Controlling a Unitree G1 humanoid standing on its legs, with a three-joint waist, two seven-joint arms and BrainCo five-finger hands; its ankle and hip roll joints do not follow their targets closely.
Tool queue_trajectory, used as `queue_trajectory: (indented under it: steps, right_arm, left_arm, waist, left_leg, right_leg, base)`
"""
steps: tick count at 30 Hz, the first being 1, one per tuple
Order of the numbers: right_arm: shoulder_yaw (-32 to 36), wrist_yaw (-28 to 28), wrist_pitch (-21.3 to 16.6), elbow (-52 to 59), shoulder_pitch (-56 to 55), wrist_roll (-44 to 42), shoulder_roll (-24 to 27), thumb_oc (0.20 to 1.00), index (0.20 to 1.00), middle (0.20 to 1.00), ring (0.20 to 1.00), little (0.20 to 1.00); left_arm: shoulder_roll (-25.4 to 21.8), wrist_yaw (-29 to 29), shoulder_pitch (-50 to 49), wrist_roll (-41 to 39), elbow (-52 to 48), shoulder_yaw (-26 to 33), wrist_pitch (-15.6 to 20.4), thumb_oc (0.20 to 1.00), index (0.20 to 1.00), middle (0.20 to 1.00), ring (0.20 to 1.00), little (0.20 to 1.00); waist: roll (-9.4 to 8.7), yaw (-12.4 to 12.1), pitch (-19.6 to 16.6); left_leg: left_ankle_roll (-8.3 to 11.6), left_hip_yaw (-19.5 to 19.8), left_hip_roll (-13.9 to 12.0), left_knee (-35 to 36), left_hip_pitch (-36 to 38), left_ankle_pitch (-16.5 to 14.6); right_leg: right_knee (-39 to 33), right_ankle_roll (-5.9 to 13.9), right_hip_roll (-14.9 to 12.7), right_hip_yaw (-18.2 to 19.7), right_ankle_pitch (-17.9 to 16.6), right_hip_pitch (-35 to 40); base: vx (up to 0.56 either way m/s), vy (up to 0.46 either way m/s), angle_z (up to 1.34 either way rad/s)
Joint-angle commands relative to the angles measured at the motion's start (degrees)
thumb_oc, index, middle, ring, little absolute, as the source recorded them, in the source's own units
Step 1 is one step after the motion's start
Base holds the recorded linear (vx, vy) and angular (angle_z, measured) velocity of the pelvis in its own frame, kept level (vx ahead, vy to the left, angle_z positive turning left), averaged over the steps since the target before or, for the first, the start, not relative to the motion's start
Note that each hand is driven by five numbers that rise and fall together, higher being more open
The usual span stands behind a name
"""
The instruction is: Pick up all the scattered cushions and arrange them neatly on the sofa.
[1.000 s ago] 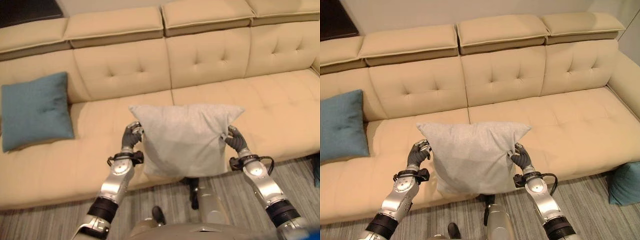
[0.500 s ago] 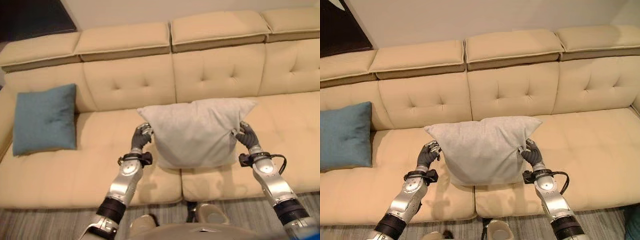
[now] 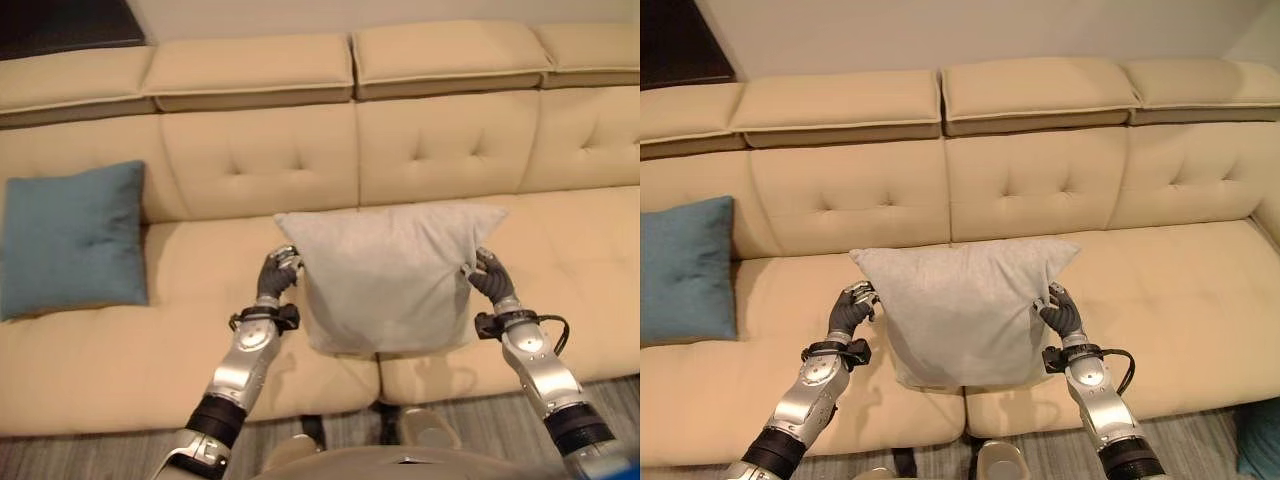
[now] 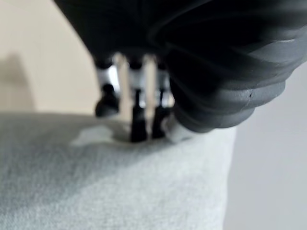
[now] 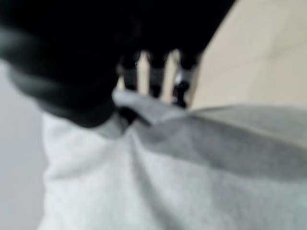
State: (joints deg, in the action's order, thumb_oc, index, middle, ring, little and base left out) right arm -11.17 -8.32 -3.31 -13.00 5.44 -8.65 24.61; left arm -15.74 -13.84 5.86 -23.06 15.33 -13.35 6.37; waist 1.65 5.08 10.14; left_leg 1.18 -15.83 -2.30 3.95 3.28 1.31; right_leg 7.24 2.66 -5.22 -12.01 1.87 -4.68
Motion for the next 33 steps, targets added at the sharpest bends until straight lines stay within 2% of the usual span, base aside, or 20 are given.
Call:
queue_trajectory:
  steps: [1, 7, 10, 14, 15, 17, 22, 23, 33]
  right_arm:
    - [-2.5, -0.6, -6.1, 7.3, 10.1, 0.8, -2.9, 0.2, 0.2, 0.2, 0.2, 0.2]
    - [-5.7, -2.9, -6.4, 8.2, 21.3, 0.0, -2.3, 0.2, 0.2, 0.2, 0.2, 0.2]
    - [-7.8, -4.6, -6.3, 7.3, 28.9, 0.0, -1.0, 0.2, 0.2, 0.2, 0.2, 0.2]
    - [-10.0, -6.7, -6.1, 5.0, 37.4, 0.6, 1.1, 0.2, 0.2, 0.2, 0.2, 0.2]
    - [-10.0, -6.7, -6.1, 4.9, 37.5, 0.6, 1.1, 0.2, 0.2, 0.2, 0.2, 0.2]
    - [-12.2, -8.8, -5.5, 0.8, 45.2, 1.1, 1.7, 0.2, 0.2, 0.2, 0.2, 0.2]
    - [-13.8, -11.2, -5.5, -4.6, 53.1, 1.6, 2.2, 0.2, 0.2, 0.2, 0.2, 0.2]
    - [-14.5, -12.3, -5.8, -6.9, 56.7, 1.4, 2.7, 0.2, 0.2, 0.2, 0.2, 0.2]
    - [-16.1, -14.4, -6.2, -11.3, 64.6, 1.1, 2.5, 0.2, 0.2, 0.2, 0.2, 0.2]
  left_arm:
    - [-0.6, -0.3, 7.2, 2.2, -8.0, -1.6, 5.3, 0.2, 0.2, 0.2, 0.2, 0.2]
    - [-1.2, -4.0, 16.9, 1.0, -8.3, -2.6, 7.0, 0.2, 0.2, 0.2, 0.2, 0.2]
    - [-2.8, -6.7, 24.0, 0.5, -6.7, -3.6, 8.0, 0.2, 0.2, 0.2, 0.2, 0.2]
    - [-4.2, -8.9, 31.6, -0.2, -2.6, -5.2, 8.9, 0.2, 0.2, 0.2, 0.2, 0.2]
    - [-4.2, -8.9, 31.7, -0.3, -2.5, -5.1, 8.9, 0.2, 0.2, 0.2, 0.2, 0.2]
    - [-5.0, -10.3, 39.5, -1.7, 2.7, -7.3, 9.2, 0.2, 0.2, 0.2, 0.2, 0.2]
    - [-5.8, -11.3, 48.9, -2.3, 8.4, -10.3, 9.5, 0.2, 0.2, 0.2, 0.2, 0.2]
    - [-6.4, -12.0, 53.9, -2.3, 10.8, -11.1, 9.8, 0.2, 0.2, 0.2, 0.2, 0.2]
    - [-7.3, -13.1, 65.2, -3.2, 14.3, -12.8, 10.7, 0.2, 0.2, 0.2, 0.2, 0.2]
  waist:
    - [-3.13, -1.2, -2.8]
    - [-2.74, -2.0, 0.2]
    - [-2.86, -2.3, 3.0]
    - [-2.91, -2.3, 4.5]
    - [-2.89, -2.2, 4.4]
    - [-2.65, -2.0, 4.5]
    - [-2.2, -1.9, 5.0]
    - [-1.97, -1.8, 5.2]
    - [-0.39, -1.4, 4.9]
  left_leg:
    - [3.56, -1.3, -0.4, -4.1, -1.4, -1.7]
    - [4.16, -0.9, -1.2, -6.1, -6.7, -1.4]
    - [4.37, -0.2, -1.7, -9.5, -11.9, -1.4]
    - [4.26, 0.7, -1.9, -11.9, -17.8, -1.2]
    - [4.25, 0.8, -2.0, -12.0, -18.0, -1.3]
    - [4.26, 1.3, -2.1, -11.5, -21.4, -0.2]
    - [4.27, 2.3, -2.2, -11.3, -24.3, 0.7]
    - [4.3, 2.7, -2.2, -11.1, -25.5, 1.0]
    - [4.39, 3.4, -1.5, -10.5, -28.4, 1.8]
  right_leg:
    - [-4.9, 6.68, -4.7, 0.9, -2.8, 3.2]
    - [-4.2, 6.34, -5.0, -0.4, -3.2, -1.5]
    - [-1.6, 5.86, -5.1, -0.4, -3.3, -6.5]
    - [1.5, 5.51, -4.9, 0.0, -3.3, -12.7]
    - [1.6, 5.51, -4.9, 0.0, -3.3, -12.8]
    - [2.3, 5.5, -4.5, 0.6, -3.8, -17.4]
    - [2.9, 5.56, -4.3, 1.4, -4.3, -20.9]
    - [3.1, 5.7, -4.3, 1.7, -4.5, -22.6]
    - [3.5, 5.95, -4.6, 3.0, -5.2, -26.5]
  base:
    - [0.04, 0.013, 0.07]
    - [-0.09, -0.026, 0.12]
    - [-0.17, -0.051, 0.1]
    - [-0.11, -0.038, 0.03]
    - [-0.03, -0.03, 0.07]
    - [-0.04, -0.03, 0.06]
    - [0.0, 0.0, 0.0]
    - [0.0, 0.0, 0.0]
    - [0.02, 0.012, -0.04]
